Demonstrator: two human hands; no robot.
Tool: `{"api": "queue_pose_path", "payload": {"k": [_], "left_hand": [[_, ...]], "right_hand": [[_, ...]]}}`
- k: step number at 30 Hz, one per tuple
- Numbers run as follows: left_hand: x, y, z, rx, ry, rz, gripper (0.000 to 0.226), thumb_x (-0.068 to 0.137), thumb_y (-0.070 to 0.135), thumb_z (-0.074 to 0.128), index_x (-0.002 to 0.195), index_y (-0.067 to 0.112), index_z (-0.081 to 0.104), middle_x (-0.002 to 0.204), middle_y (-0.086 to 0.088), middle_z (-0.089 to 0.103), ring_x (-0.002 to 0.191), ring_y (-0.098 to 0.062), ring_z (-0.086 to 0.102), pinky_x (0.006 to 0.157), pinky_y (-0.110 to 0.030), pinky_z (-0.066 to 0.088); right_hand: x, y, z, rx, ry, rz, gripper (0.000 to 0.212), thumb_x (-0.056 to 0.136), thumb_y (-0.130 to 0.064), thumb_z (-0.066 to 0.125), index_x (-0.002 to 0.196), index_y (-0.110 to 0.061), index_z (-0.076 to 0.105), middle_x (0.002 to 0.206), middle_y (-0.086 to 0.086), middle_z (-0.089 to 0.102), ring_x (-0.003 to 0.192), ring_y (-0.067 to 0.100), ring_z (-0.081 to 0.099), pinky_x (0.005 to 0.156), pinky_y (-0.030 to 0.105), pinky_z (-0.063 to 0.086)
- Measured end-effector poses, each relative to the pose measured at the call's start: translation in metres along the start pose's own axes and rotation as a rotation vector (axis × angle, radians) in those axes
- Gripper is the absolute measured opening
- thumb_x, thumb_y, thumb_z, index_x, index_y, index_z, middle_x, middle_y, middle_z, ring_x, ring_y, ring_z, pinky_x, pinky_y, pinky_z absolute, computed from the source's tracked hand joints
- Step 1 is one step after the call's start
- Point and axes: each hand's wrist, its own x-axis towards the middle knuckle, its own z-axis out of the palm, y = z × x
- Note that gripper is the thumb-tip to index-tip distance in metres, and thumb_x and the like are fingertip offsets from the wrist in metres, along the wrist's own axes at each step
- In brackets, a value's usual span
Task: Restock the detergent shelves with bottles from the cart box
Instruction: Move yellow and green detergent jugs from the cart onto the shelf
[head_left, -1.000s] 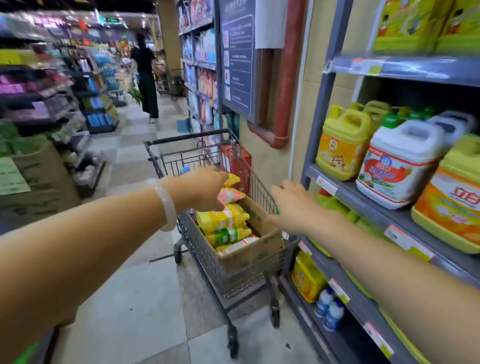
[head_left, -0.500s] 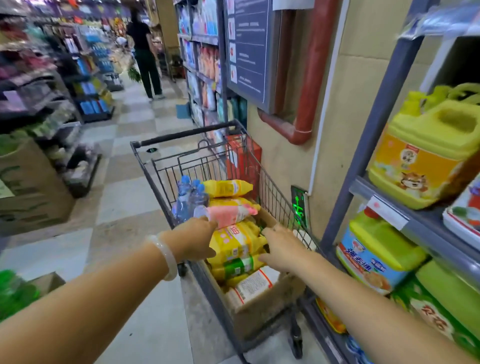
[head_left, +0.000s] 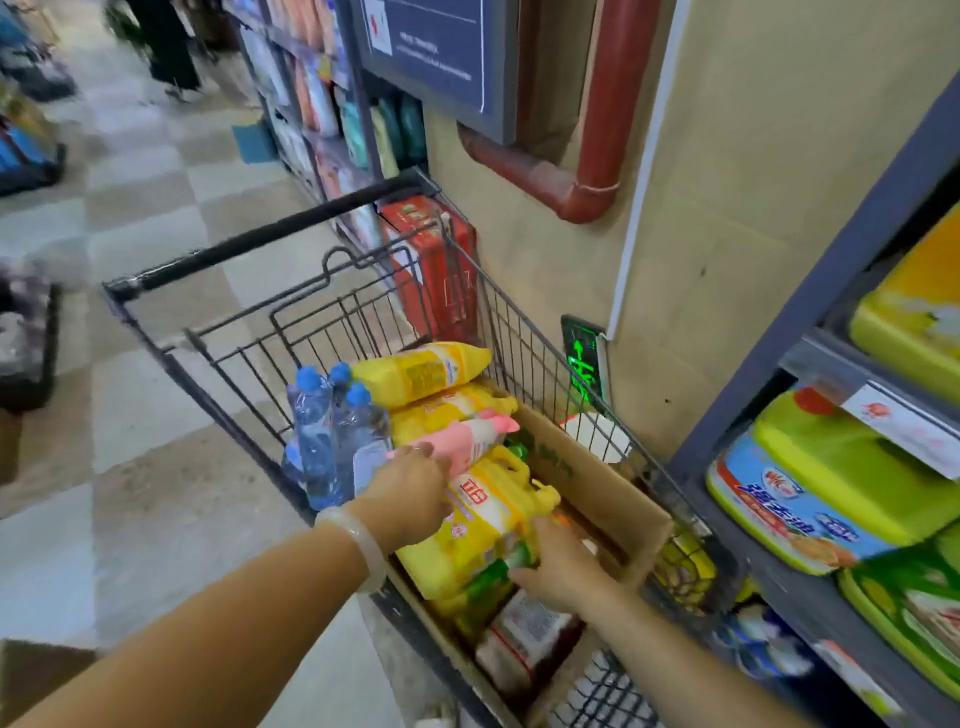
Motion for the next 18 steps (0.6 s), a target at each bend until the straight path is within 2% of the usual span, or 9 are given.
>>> {"api": "queue_pose_path", "payload": {"k": [2, 4, 6, 10, 14, 18], "left_hand": [[0.023, -0.007, 0.000, 0.035, 0.032, 0.032, 0.057, 0.092, 0.035, 0.054, 0.141, 0.012, 0.036, 0.149, -0.013, 0.030, 0.135, -0.031, 0.032, 0.106, -0.039, 0.034], [0.044, -0.015, 0.001, 0.061, 0.033, 0.055, 0.062, 0.092, 0.035, 0.053, 0.145, 0.011, 0.029, 0.152, -0.013, 0.024, 0.138, -0.031, 0.026, 0.109, -0.040, 0.030], [0.063, -0.025, 0.006, 0.070, 0.004, 0.052, 0.065, 0.092, 0.034, 0.052, 0.146, 0.010, 0.024, 0.151, -0.014, 0.024, 0.138, -0.031, 0.025, 0.110, -0.040, 0.029], [0.087, -0.042, 0.021, 0.006, -0.046, 0.019, 0.058, 0.091, 0.038, 0.054, 0.136, 0.007, 0.033, 0.136, -0.012, 0.043, 0.127, -0.030, 0.042, 0.100, -0.038, 0.038], [0.094, -0.049, 0.033, -0.072, -0.088, 0.008, 0.057, 0.092, 0.041, 0.053, 0.131, 0.006, 0.033, 0.129, -0.012, 0.048, 0.119, -0.030, 0.053, 0.089, -0.039, 0.044], [0.102, -0.053, 0.039, -0.157, -0.095, 0.002, 0.054, 0.090, 0.041, 0.054, 0.126, 0.006, 0.034, 0.122, -0.015, 0.055, 0.111, -0.033, 0.058, 0.082, -0.039, 0.046]], "right_hand": [[0.021, -0.001, 0.016, 0.168, 0.016, 0.080, 0.067, 0.078, -0.038, 0.068, 0.131, -0.013, 0.037, 0.128, 0.006, 0.046, 0.123, 0.027, 0.047, 0.093, 0.028, 0.041], [0.043, 0.003, 0.035, 0.307, 0.033, 0.162, 0.074, 0.074, -0.040, 0.070, 0.132, -0.012, 0.034, 0.129, 0.003, 0.049, 0.123, 0.027, 0.049, 0.099, 0.034, 0.043], [0.057, 0.001, 0.047, 0.359, 0.052, 0.226, 0.078, 0.077, -0.038, 0.071, 0.137, -0.010, 0.029, 0.135, 0.005, 0.047, 0.124, 0.026, 0.048, 0.100, 0.031, 0.041], [0.068, -0.010, 0.059, 0.427, 0.165, 0.336, 0.082, 0.079, -0.032, 0.073, 0.140, -0.005, 0.024, 0.138, 0.012, 0.047, 0.126, 0.029, 0.047, 0.098, 0.032, 0.042], [0.075, -0.012, 0.065, 0.570, 0.240, 0.394, 0.080, 0.080, -0.028, 0.073, 0.140, -0.008, 0.024, 0.139, 0.008, 0.046, 0.126, 0.027, 0.047, 0.100, 0.032, 0.041], [0.088, -0.011, 0.073, 0.883, 0.277, 0.508, 0.084, 0.069, -0.040, 0.080, 0.133, -0.013, 0.031, 0.136, 0.006, 0.049, 0.123, 0.027, 0.051, 0.103, 0.045, 0.043]]}}
